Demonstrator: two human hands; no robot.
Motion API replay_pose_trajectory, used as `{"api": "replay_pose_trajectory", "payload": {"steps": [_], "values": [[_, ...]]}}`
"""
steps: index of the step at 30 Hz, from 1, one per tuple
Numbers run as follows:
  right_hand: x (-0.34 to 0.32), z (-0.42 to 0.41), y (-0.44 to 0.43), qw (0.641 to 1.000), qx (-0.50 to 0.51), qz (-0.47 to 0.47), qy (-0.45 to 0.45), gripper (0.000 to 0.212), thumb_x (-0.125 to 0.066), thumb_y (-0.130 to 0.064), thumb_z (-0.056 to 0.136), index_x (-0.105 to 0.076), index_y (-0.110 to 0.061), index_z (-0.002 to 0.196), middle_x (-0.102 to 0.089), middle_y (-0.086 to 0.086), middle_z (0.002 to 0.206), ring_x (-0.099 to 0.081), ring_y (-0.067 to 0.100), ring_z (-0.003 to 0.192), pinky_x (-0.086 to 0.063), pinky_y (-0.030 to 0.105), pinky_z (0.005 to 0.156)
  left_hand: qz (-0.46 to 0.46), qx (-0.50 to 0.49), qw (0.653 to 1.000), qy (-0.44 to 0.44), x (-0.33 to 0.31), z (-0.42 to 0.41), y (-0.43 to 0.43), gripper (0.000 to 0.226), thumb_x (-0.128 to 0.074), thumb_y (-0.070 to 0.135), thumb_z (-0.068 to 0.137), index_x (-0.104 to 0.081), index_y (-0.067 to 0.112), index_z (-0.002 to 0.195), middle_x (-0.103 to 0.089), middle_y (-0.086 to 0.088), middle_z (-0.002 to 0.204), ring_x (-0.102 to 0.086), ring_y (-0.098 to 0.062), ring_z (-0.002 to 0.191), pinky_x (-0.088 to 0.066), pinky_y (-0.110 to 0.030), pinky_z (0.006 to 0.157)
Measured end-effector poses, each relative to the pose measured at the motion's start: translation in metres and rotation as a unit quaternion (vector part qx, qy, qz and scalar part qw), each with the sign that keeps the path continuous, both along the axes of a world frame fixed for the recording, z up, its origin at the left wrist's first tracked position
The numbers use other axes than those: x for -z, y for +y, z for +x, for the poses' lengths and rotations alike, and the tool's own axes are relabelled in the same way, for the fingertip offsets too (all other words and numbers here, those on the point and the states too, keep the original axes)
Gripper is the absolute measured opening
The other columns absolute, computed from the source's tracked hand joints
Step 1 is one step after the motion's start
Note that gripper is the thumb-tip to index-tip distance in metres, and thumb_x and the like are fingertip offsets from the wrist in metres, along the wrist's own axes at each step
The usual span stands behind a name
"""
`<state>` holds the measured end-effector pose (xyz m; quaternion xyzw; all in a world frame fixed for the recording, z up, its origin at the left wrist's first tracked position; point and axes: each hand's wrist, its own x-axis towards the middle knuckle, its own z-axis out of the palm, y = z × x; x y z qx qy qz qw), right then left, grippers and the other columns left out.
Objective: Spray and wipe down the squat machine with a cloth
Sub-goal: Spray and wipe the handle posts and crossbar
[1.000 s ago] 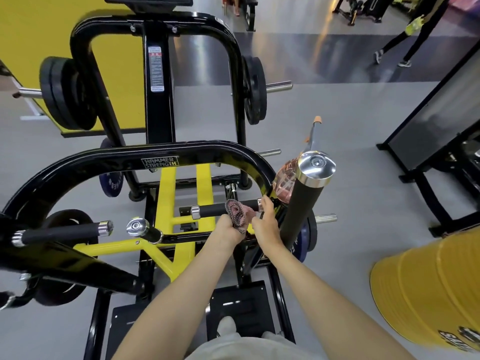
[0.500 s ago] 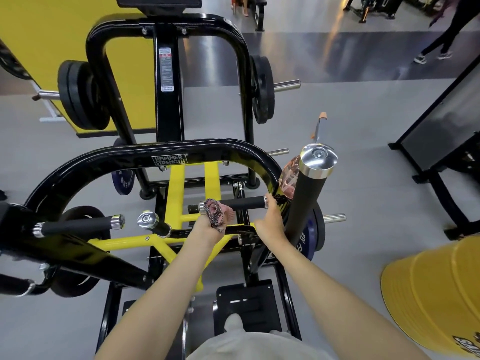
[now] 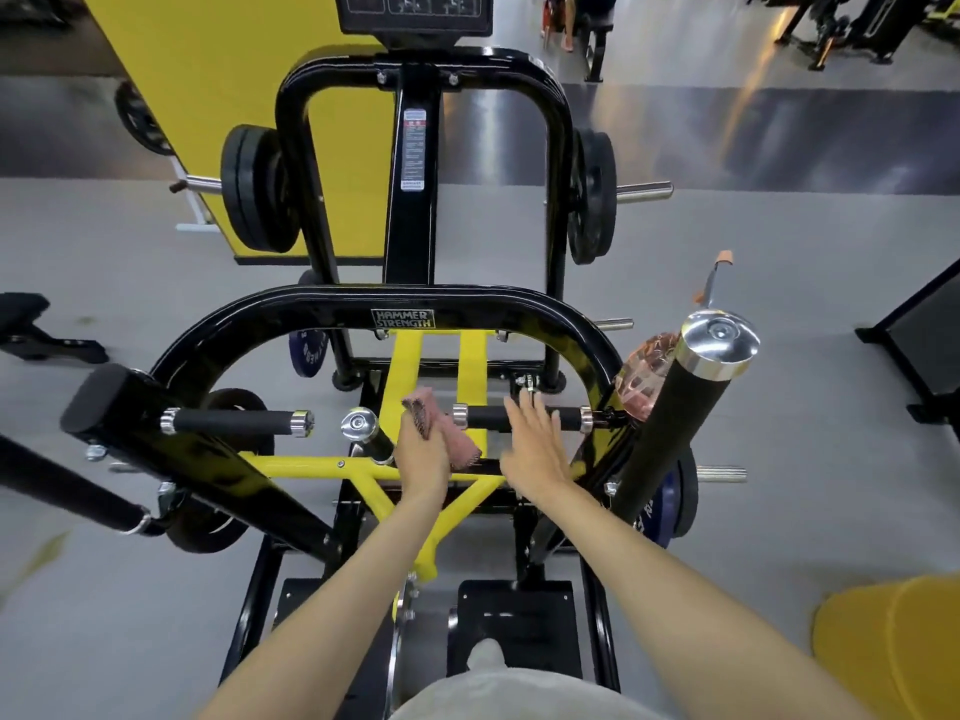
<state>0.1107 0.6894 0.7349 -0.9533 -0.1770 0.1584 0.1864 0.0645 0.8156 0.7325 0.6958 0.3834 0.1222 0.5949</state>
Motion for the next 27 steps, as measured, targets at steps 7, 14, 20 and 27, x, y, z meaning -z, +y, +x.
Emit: {"api": "replay_pose_trajectory", "payload": {"steps": [7,14,20,27], "values": [[-0.002,0.01,0.002,0.991,-0.098,-0.09,0.004,0.087,-0.056,-0.007,0.086,0.0,-0.014,0.153,0.005,0.008,0.16,0.009,0.025,0.147,0.001,0.04,0.12,0.448,0.242,0.86,-0.017,0.035,0.007,0.002,0.053,-0.063,-0.012,0.074,-0.059,0.011,0.122,-0.055,-0.007,0.111,-0.05,-0.028,0.091,-0.047,-0.036,0.064],[-0.006,0.018,-0.005,0.991,-0.113,-0.048,0.057,0.089,-0.053,0.001,0.083,-0.001,-0.017,0.153,0.008,0.005,0.16,0.011,0.023,0.147,0.003,0.037,0.119,0.451,0.258,0.853,0.048,0.03,0.034,-0.005,0.038,-0.041,0.008,0.095,-0.053,0.013,0.131,-0.054,-0.006,0.132,-0.043,-0.027,0.128,-0.035,-0.04,0.099],[-0.01,0.025,-0.007,0.987,-0.115,-0.027,0.106,0.09,-0.048,0.009,0.083,0.002,-0.017,0.153,0.008,0.007,0.16,0.013,0.023,0.147,0.005,0.037,0.118,0.237,0.264,0.924,0.146,0.007,0.073,0.007,0.023,-0.04,0.016,0.094,-0.054,0.005,0.079,-0.064,-0.019,0.09,-0.058,-0.035,0.083,-0.039,-0.037,0.063],[-0.006,0.029,-0.007,0.986,-0.105,0.004,0.127,0.089,-0.045,0.014,0.081,-0.003,-0.018,0.154,0.005,0.006,0.161,0.014,0.021,0.146,0.006,0.036,0.117,-0.103,0.131,0.973,0.16,-0.012,0.073,0.016,0.032,-0.043,0.022,0.098,-0.058,-0.002,0.113,-0.057,-0.013,0.086,-0.053,-0.024,0.071,-0.038,-0.03,0.059]]}}
